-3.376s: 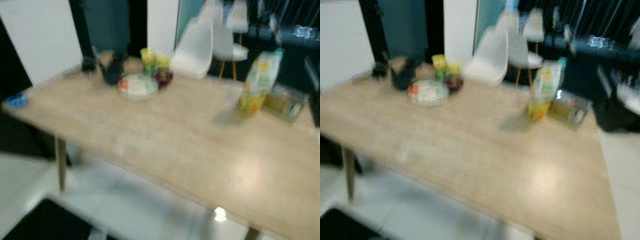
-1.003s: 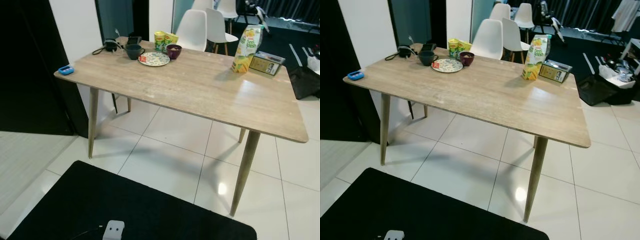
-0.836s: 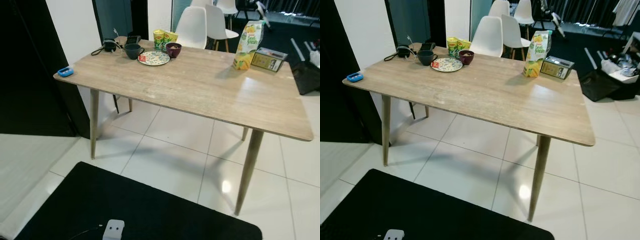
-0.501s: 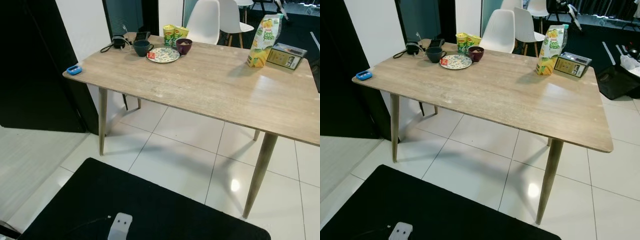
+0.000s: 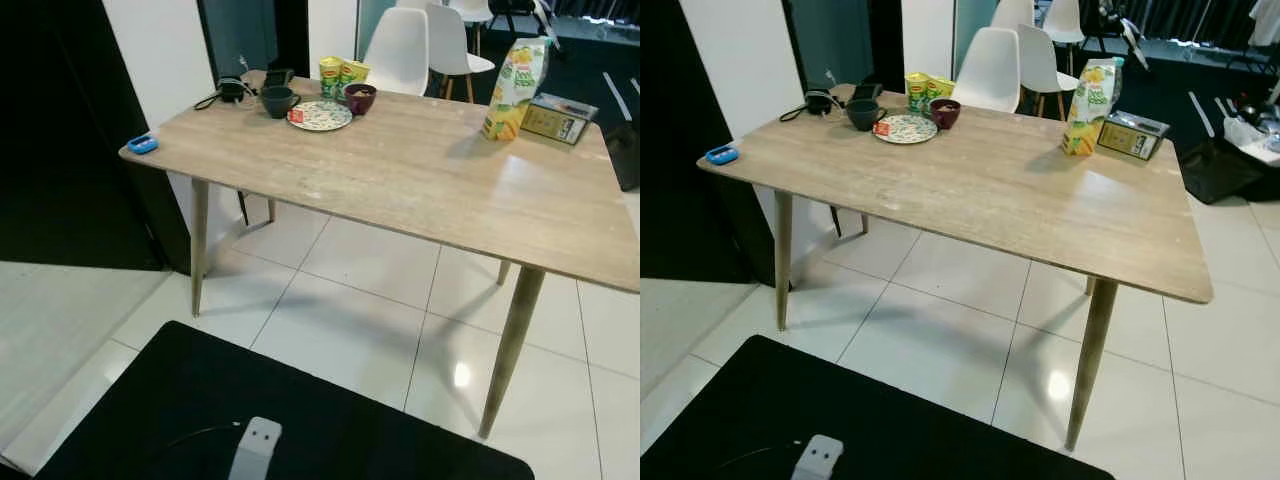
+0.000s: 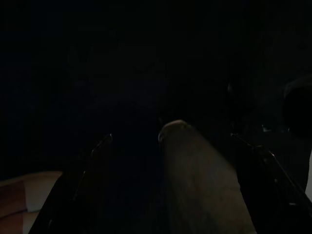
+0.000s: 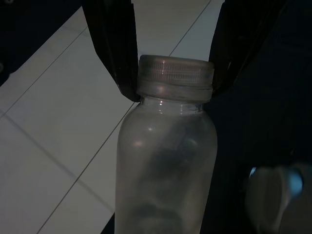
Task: Restocking fridge
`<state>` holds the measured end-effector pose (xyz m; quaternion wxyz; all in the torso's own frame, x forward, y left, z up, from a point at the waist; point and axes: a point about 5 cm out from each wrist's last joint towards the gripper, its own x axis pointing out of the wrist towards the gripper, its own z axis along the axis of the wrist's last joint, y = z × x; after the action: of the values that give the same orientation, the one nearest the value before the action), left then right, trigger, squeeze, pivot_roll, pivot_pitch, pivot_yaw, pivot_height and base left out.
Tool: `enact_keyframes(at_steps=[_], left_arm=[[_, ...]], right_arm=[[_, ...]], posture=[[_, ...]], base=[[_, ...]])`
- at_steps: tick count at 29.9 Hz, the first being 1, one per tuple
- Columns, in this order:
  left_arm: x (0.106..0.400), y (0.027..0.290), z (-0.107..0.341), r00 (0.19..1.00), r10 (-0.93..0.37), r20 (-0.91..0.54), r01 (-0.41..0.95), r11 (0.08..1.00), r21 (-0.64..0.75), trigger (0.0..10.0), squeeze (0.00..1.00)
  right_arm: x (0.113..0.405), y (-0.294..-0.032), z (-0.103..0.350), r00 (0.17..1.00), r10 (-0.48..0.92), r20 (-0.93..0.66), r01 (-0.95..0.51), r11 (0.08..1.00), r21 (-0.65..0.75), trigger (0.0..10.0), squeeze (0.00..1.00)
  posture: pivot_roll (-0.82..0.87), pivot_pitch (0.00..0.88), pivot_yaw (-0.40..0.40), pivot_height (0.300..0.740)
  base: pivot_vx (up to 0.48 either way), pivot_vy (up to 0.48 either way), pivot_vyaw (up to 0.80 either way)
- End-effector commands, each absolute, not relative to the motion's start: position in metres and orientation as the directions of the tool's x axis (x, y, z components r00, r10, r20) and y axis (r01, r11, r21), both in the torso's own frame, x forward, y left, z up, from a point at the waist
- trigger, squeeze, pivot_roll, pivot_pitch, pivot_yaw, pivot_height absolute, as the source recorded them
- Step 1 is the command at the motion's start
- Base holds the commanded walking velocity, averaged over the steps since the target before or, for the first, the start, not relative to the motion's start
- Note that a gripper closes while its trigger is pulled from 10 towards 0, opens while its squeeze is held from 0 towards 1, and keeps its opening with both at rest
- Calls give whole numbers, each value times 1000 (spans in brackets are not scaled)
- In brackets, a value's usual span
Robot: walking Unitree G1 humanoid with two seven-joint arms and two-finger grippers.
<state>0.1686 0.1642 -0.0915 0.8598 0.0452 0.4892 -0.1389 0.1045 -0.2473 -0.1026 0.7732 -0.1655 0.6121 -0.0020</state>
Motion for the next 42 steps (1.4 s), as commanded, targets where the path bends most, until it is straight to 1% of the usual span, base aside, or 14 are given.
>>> enact_keyframes(at_steps=[1,5,8,13,18,22,29,35,42], left_arm=[[166,161,-93,481,-201,-854,266,961,-76,10000,0],[155,168,-97,458,-185,-870,239,968,-80,10000,0],[144,175,-101,425,-160,-891,228,971,-66,10000,0],[146,176,-100,441,-152,-885,197,978,-70,10000,0],[148,177,-99,445,-146,-883,183,981,-70,10000,0],[149,177,-99,445,-144,-884,180,981,-69,10000,0],[150,174,-99,445,-153,-882,192,979,-73,10000,0],[149,172,-99,441,-161,-883,203,976,-77,10000,0],[145,173,-101,430,-160,-888,210,975,-74,10000,0]], right_arm=[[107,-252,-100,261,-215,-941,-209,939,-272,10000,0],[108,-252,-100,259,-214,-942,-225,935,-275,10000,0],[101,-248,-103,233,-203,-951,-270,926,-264,10000,0],[103,-244,-104,235,-192,-953,-303,917,-260,10000,0],[111,-248,-101,248,-198,-948,-304,914,-270,10000,0],[114,-250,-99,258,-205,-944,-291,915,-278,10000,0],[113,-248,-100,251,-202,-947,-278,922,-270,10000,0],[102,-241,-105,228,-189,-955,-274,929,-249,10000,0],[97,-243,-106,216,-196,-956,-268,930,-251,10000,0]], posture=[[-29,0,-47,740],[-29,0,-47,740],[-16,0,-59,740],[15,0,-98,740],[29,0,-111,740],[32,0,-103,740],[21,0,-82,740],[7,0,-70,740],[4,0,-70,740]], base=[[0,0,0],[0,0,0],[0,0,0],[0,0,0],[0,0,0],[0,0,0],[0,0,0],[0,0,0],[0,0,0]])
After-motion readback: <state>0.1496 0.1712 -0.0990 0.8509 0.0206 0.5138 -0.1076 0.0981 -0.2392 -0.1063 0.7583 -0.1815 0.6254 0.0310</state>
